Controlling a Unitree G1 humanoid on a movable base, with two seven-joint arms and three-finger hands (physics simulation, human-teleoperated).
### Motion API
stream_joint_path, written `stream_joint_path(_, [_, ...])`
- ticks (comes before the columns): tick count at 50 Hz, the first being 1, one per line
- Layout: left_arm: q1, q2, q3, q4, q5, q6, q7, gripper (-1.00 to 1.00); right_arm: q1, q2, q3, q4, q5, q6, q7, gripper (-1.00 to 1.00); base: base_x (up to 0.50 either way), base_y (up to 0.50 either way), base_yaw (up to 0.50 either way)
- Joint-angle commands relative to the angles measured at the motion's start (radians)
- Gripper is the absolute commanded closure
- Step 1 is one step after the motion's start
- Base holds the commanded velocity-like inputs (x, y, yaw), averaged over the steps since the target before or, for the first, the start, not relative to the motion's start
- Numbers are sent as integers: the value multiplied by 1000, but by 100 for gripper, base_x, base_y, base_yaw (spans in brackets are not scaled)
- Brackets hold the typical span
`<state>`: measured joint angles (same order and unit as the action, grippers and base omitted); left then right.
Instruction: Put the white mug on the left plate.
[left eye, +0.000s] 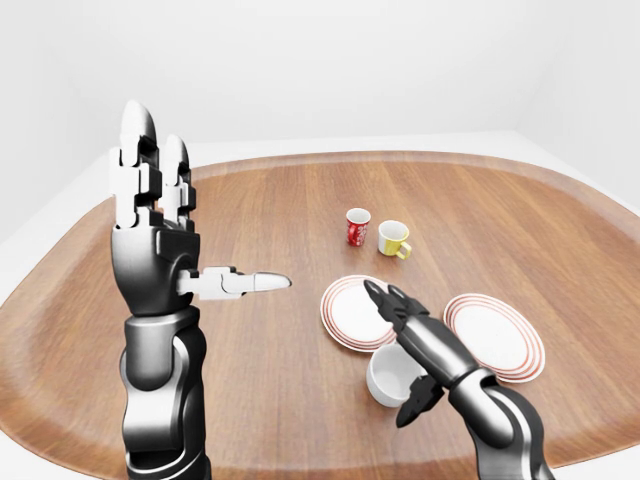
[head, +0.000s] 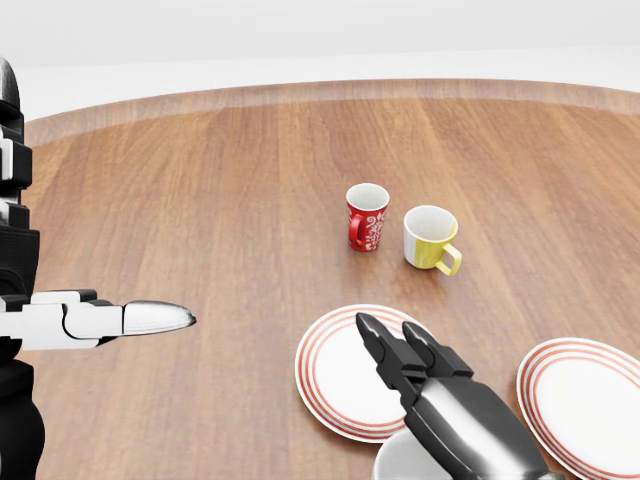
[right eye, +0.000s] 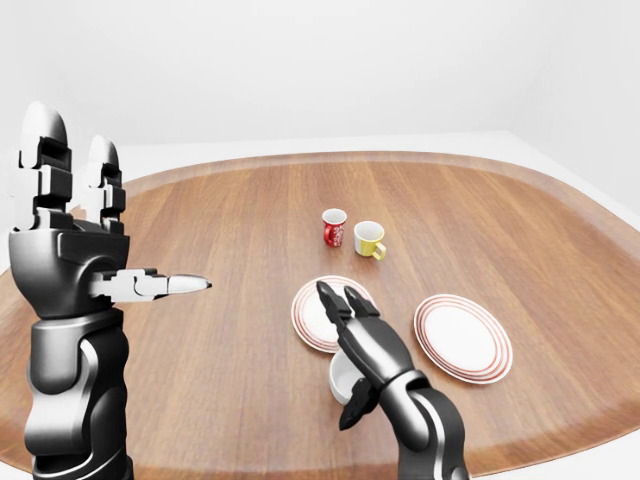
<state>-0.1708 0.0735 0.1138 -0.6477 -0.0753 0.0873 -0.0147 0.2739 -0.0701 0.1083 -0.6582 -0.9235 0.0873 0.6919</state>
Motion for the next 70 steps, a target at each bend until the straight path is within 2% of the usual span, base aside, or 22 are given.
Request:
stream_joint_path(1, [1, 0, 1, 0, 0, 0, -1, -100, -21, 11, -8, 20, -42, 0, 5, -100, 0, 0, 0])
stream_joint_path(5, [-1, 0, 0, 0, 0, 0, 0, -100, -42, 12, -9, 38, -62, 0, -10, -100, 0, 0, 0])
stream_joint_path(16, [-2, 1, 1, 0, -1, 0, -1, -100, -5, 11, 36, 58, -120, 0, -58, -100, 0, 0, 0])
stream_joint_path(34, [1, -1, -2, -1, 2, 0, 0, -100, -9, 12, 35, 124, -158, 0, -175, -100, 0, 0, 0])
stream_joint_path(70, [2, 0, -1, 2, 1, 0, -1, -100, -26, 5, 95, 177, -228, 0, -245, -100, 0, 0, 0])
